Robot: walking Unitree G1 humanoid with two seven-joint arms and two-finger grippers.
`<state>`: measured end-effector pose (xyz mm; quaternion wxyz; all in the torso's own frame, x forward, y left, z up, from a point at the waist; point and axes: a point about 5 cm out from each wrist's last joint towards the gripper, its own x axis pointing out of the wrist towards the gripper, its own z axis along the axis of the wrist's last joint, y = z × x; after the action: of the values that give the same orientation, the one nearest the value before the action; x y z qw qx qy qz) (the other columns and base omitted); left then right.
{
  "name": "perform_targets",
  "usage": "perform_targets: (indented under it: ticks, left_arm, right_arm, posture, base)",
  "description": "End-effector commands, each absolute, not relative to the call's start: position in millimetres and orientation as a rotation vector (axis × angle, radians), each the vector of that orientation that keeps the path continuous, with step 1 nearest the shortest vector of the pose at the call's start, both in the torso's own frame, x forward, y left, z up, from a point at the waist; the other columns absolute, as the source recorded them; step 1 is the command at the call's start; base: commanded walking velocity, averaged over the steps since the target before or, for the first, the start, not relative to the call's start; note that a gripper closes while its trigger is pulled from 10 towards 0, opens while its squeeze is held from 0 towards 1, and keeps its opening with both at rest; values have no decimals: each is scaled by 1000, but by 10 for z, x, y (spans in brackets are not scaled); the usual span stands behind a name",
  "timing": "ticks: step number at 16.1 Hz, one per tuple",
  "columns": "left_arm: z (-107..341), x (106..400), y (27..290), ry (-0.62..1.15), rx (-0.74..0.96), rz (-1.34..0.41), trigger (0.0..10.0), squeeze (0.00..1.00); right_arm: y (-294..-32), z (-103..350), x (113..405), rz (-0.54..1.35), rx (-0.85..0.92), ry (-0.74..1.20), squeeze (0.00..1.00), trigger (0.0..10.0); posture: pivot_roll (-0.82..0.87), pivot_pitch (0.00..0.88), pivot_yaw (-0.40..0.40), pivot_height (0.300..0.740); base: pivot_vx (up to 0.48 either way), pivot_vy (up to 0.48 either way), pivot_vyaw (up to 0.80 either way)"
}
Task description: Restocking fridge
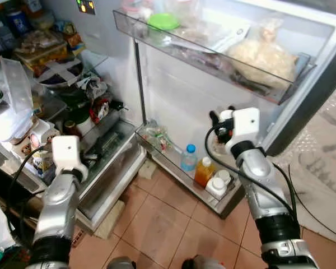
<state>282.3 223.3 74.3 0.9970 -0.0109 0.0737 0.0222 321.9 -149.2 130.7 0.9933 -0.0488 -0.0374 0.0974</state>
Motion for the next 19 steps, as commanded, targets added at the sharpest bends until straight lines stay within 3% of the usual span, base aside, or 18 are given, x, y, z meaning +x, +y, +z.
perform_targets:
  ticks: [1, 7, 14, 19]
  left_arm:
    - [807, 2813, 2279, 122, -38, 50, 10000, 0]
    - [840, 2810, 2173, 112, -46, 26, 10000, 0]
    - [856, 2834, 2142, 120, -49, 11, 10000, 0]
    - [844, 2839, 2103, 128, -55, 15, 10000, 0]
  right_arm:
    - [-1406, 1429, 3261, 242, -119, -131, 0, 10000]
    - [-1275, 1403, 3256, 288, -87, -136, 0, 10000]
    - [-1283, 1361, 3242, 294, -84, -125, 0, 10000]
    - [-1294, 1356, 3247, 296, -84, -122, 0, 10000]
  posture:
    - [48, 42, -4, 740]
    - [47, 49, -1, 740]
    - [44, 48, 0, 740]
    - [46, 46, -4, 740]
  base:
    - [0, 0, 0]
    - [259, 0, 561]
    - [333, 0, 0]
    - [0, 0, 0]
